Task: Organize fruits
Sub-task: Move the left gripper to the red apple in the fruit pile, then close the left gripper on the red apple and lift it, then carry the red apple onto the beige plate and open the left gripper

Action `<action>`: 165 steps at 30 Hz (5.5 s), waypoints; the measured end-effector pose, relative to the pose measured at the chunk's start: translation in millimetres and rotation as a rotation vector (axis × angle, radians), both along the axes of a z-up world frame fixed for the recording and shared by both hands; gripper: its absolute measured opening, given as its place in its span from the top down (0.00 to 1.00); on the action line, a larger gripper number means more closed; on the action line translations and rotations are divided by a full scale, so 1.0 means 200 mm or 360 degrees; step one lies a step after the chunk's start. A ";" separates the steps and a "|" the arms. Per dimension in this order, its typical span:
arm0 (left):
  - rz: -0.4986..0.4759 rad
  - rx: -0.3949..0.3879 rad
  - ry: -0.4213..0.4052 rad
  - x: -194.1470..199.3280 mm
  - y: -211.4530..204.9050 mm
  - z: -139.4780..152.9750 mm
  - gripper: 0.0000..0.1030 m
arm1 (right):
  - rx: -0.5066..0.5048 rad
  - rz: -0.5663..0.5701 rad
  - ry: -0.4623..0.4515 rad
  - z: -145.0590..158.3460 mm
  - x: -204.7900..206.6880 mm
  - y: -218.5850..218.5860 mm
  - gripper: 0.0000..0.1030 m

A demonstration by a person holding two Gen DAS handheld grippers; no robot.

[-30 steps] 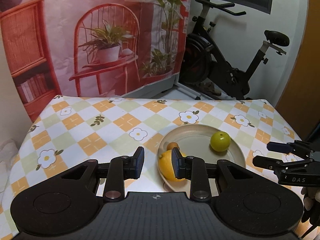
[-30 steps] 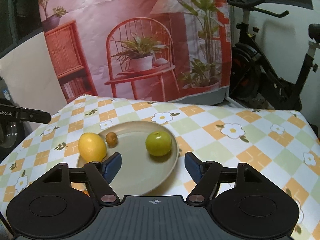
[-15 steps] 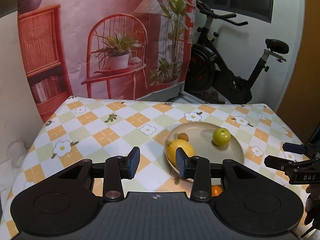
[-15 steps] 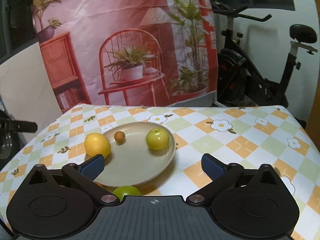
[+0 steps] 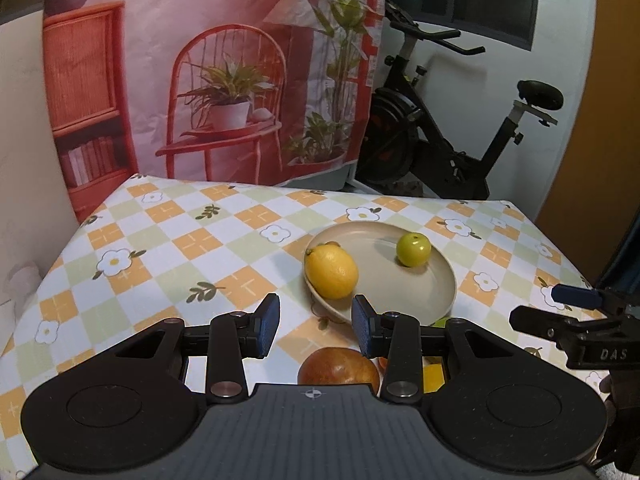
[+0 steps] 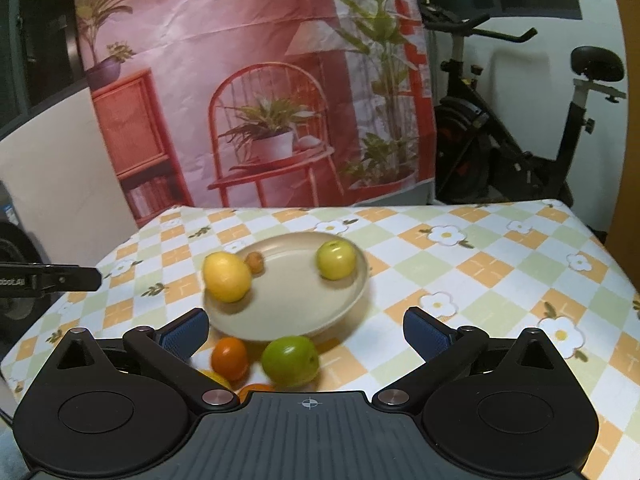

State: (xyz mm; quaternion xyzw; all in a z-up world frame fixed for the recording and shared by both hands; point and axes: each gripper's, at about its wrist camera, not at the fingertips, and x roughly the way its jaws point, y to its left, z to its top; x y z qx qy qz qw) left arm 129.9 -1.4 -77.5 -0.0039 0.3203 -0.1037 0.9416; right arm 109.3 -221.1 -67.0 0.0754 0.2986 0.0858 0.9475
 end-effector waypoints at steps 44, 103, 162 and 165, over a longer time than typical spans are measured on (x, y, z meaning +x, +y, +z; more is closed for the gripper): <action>-0.0286 -0.0112 0.0350 0.34 0.10 -0.31 0.57 | -0.0190 0.0451 0.0224 0.00 0.34 0.30 0.13; -0.0225 -0.0633 0.0478 0.48 0.22 -0.29 0.59 | -0.0159 0.0958 0.0388 -0.12 0.60 0.60 0.46; -0.0268 -0.0351 0.0434 1.17 -0.22 -0.33 0.60 | -0.0361 0.0633 0.0319 -0.31 1.19 0.29 0.46; -0.0278 -0.0325 0.0420 1.17 -0.24 -0.33 0.60 | -0.0362 0.0624 0.0307 -0.29 1.18 0.27 0.46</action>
